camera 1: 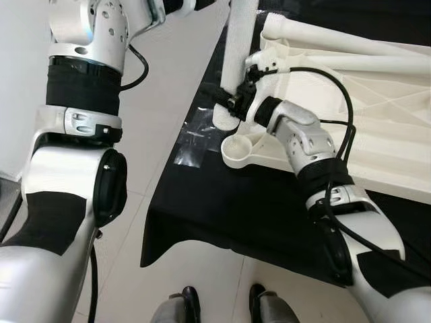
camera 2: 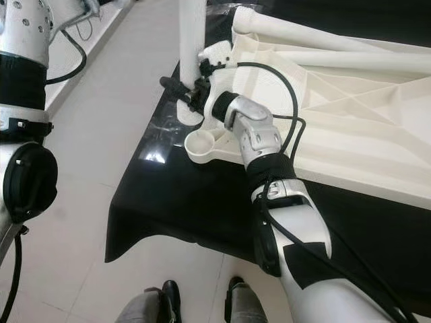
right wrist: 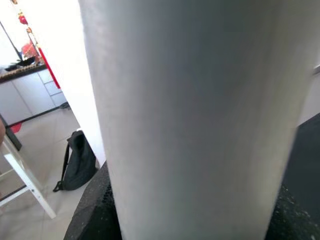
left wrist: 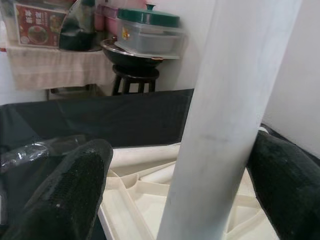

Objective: Building children table

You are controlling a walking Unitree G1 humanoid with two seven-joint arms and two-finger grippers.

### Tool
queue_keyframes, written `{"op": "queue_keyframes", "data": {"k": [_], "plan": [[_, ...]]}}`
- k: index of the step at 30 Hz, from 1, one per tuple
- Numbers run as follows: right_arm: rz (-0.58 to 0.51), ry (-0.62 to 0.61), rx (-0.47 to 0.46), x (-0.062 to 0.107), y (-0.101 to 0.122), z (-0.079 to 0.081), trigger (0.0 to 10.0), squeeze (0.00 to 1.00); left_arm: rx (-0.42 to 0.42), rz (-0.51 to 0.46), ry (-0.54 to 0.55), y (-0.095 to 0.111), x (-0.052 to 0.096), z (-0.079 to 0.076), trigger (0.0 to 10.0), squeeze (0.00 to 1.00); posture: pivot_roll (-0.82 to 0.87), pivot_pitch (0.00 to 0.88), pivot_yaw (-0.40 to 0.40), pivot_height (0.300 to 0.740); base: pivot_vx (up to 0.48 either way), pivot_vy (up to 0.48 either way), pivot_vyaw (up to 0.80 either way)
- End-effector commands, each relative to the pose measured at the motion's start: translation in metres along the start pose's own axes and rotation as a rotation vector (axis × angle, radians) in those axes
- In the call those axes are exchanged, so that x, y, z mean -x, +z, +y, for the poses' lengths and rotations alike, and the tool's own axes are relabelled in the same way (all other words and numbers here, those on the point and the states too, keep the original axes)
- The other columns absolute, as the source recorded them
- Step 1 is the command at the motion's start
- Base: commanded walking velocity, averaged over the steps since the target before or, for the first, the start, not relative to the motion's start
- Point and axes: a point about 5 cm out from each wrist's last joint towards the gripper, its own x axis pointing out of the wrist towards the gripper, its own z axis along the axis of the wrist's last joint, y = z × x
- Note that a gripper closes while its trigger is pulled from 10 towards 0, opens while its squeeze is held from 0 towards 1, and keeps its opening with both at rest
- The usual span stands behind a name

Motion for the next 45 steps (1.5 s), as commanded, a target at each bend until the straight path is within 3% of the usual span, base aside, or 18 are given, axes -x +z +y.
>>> {"op": "queue_keyframes", "data": {"k": [1,2,3,8,10,11,15,20,22,23,24,25,26,30,34,38,42,45], "plan": [[-0.138,-0.089,0.046,0.013,0.028,-0.022,0.0,0.0,0.052,0.019,0.011,-0.033,0.098,0.0,10.0,0.0,0.05,0.293,0.036,0.74,0.0,0.0,0.0],[-0.14,-0.105,0.062,0.014,0.031,-0.024,0.0,0.0,0.015,0.048,-0.028,-0.041,0.137,-0.023,10.0,0.0,0.05,0.293,0.036,0.74,0.0,0.0,0.0],[-0.143,-0.138,0.078,0.016,0.034,-0.03,0.0,0.0,-0.014,0.07,-0.061,-0.043,0.155,-0.039,10.0,0.0,0.05,0.29,0.036,0.74,0.0,0.0,0.0],[-0.145,-0.19,0.098,0.02,0.039,-0.038,0.0,0.0,-0.015,0.051,-0.096,-0.039,0.153,-0.04,10.0,0.0,0.05,0.29,0.037,0.74,0.0,0.0,0.0],[-0.143,-0.21,0.104,0.022,0.04,-0.041,0.0,0.0,-0.007,0.044,-0.129,-0.036,0.152,-0.042,10.0,0.0,0.05,0.288,0.039,0.74,0.0,0.0,0.0],[-0.146,-0.234,0.108,0.025,0.041,-0.045,0.0,0.0,0.008,0.036,-0.22,-0.029,0.147,-0.051,10.0,0.0,0.05,0.283,0.044,0.74,0.0,0.0,0.0],[-0.152,-0.24,0.107,0.026,0.041,-0.046,0.0,0.0,-0.002,0.036,-0.242,-0.027,0.145,-0.054,10.0,0.0,0.05,0.281,0.048,0.74,0.0,0.0,0.0],[-0.163,-0.245,0.104,0.028,0.041,-0.048,0.0,0.0,-0.075,0.063,-0.13,-0.034,0.146,-0.053,10.0,0.0,0.05,0.274,0.046,0.74,0.0,0.0,0.0],[-0.145,-0.218,0.136,0.027,0.037,-0.045,0.0,0.0,-0.146,0.101,0.051,-0.043,0.155,-0.04,10.0,0.0,0.06,0.265,0.046,0.74,0.0,0.0,0.0],[-0.145,-0.218,0.136,0.027,0.037,-0.045,0.0,0.0,-0.146,0.101,0.051,-0.043,0.155,-0.04,10.0,0.0,0.06,0.265,0.046,0.74,0.0,0.0,0.0],[-0.125,-0.198,0.161,0.026,0.031,-0.042,5.1,0.0,-0.182,0.131,0.166,-0.052,0.16,-0.028,10.0,0.0,0.06,0.247,0.045,0.74,0.0,0.0,0.0],[-0.111,-0.186,0.177,0.025,0.028,-0.04,5.1,0.0,-0.206,0.155,0.233,-0.057,0.164,-0.02,10.0,0.0,0.07,0.244,0.044,0.74,0.0,0.0,0.0],[-0.097,-0.171,0.19,0.024,0.023,-0.038,10.0,0.0,-0.227,0.194,0.289,-0.07,0.164,-0.011,10.0,0.0,0.07,0.233,0.042,0.74,0.0,0.0,0.0],[-0.097,-0.171,0.19,0.024,0.023,-0.038,10.0,0.0,-0.227,0.194,0.289,-0.07,0.164,-0.011,10.0,0.0,0.07,0.233,0.042,0.74,0.0,0.0,0.0],[-0.077,-0.157,0.205,0.024,0.016,-0.035,10.0,0.0,-0.216,0.231,0.313,-0.096,0.157,-0.003,10.0,0.0,0.08,0.211,0.029,0.74,0.0,0.0,0.0],[-0.065,-0.121,0.212,0.021,0.013,-0.031,10.0,0.0,-0.161,0.235,0.333,-0.133,0.137,0.011,10.0,0.0,0.08,0.2,0.025,0.74,0.0,0.0,0.0],[-0.027,0.049,0.218,0.022,0.007,-0.022,10.0,0.0,-0.138,0.311,0.29,-0.165,0.132,0.002,10.0,0.0,0.06,0.215,0.027,0.74,0.0,0.0,0.0],[-0.017,0.126,0.196,0.026,0.004,-0.02,10.0,0.0,-0.134,0.342,0.257,-0.176,0.133,-0.008,10.0,0.0,0.06,0.224,0.027,0.74,0.0,0.0,0.0]]}}
